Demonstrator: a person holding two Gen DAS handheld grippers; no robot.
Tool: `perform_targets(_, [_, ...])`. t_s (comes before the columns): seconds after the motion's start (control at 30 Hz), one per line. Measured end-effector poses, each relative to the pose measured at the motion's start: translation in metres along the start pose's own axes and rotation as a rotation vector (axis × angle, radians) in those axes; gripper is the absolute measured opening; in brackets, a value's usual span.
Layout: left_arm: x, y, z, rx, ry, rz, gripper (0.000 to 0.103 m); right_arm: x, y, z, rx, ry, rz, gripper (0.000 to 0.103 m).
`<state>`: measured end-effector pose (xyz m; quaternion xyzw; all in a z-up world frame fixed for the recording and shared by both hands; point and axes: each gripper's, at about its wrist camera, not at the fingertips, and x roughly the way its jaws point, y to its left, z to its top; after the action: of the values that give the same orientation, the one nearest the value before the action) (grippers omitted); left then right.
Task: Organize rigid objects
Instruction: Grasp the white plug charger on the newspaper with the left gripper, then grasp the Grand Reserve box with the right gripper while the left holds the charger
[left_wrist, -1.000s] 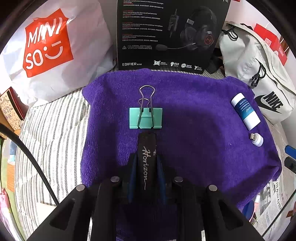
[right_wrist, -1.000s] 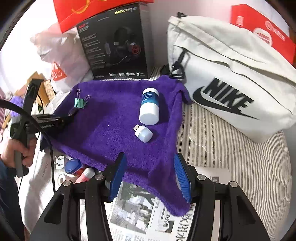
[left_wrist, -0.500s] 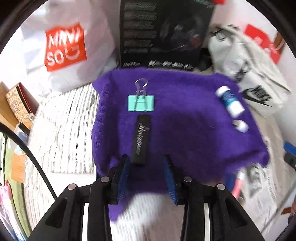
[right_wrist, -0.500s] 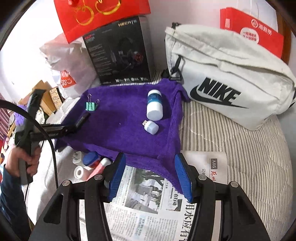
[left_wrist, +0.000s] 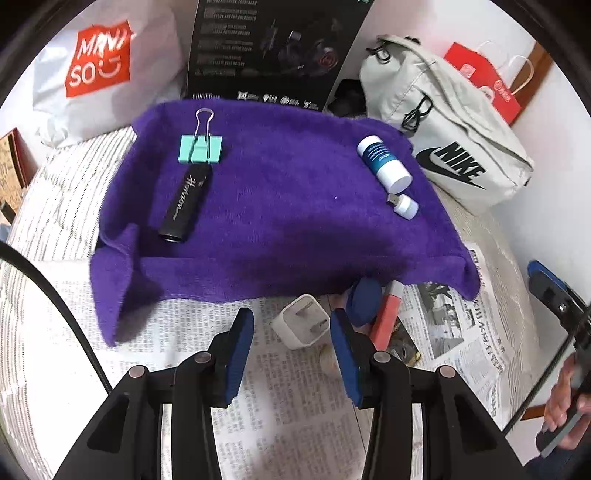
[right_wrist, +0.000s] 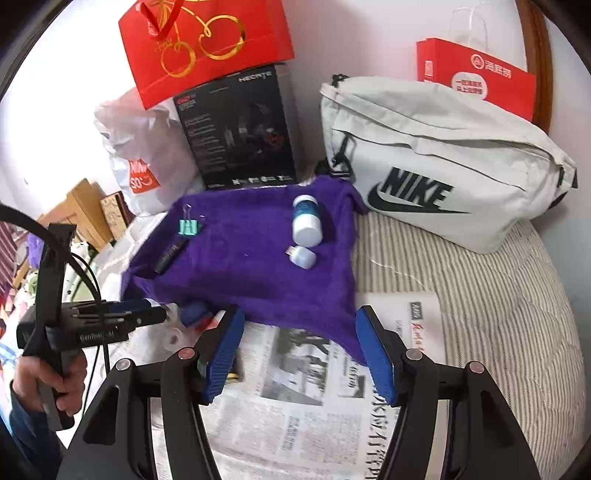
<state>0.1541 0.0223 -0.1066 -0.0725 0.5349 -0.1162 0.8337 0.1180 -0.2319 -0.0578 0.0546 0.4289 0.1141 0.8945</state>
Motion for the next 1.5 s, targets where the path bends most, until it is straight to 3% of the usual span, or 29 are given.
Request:
perform_targets(0.43, [0.022,-0.008,-0.005,0.059,0.052,0.154,0.044,0.012,-0.012,-0.011,0.010,0.016,0.045,0.063])
perform_targets(0.67, [0.034,-0.013,0.000,0.100,0.035,0.219,0.043,0.025,-0.014,-0.016,0.007,0.046,0.053,0.063])
perform_targets(0.73, [0.036,-0.016,0.001,0.120,0.019,0.234,0.034,0.028,-0.013,-0.018,0.001,0.056,0.047,0.063])
perform_targets(0.77, [0.037,-0.017,0.002,0.123,0.008,0.232,0.028,0.030,-0.012,-0.020,-0.004,0.063,0.045,0.063])
perform_targets(0.93, [0.032,-0.009,-0.006,0.140,-0.021,0.245,0.028,0.039,-0.002,-0.027,-0.044,0.092,0.065,0.063])
perform_targets(1.17, [0.012,0.026,-0.031,0.083,-0.039,0.251,0.028,0.061,0.027,-0.042,-0.090,0.141,0.149,0.062])
perform_targets(1.5, [0.006,0.034,-0.045,0.077,-0.068,0.235,0.028,0.093,0.049,-0.044,-0.168,0.180,0.110,0.061])
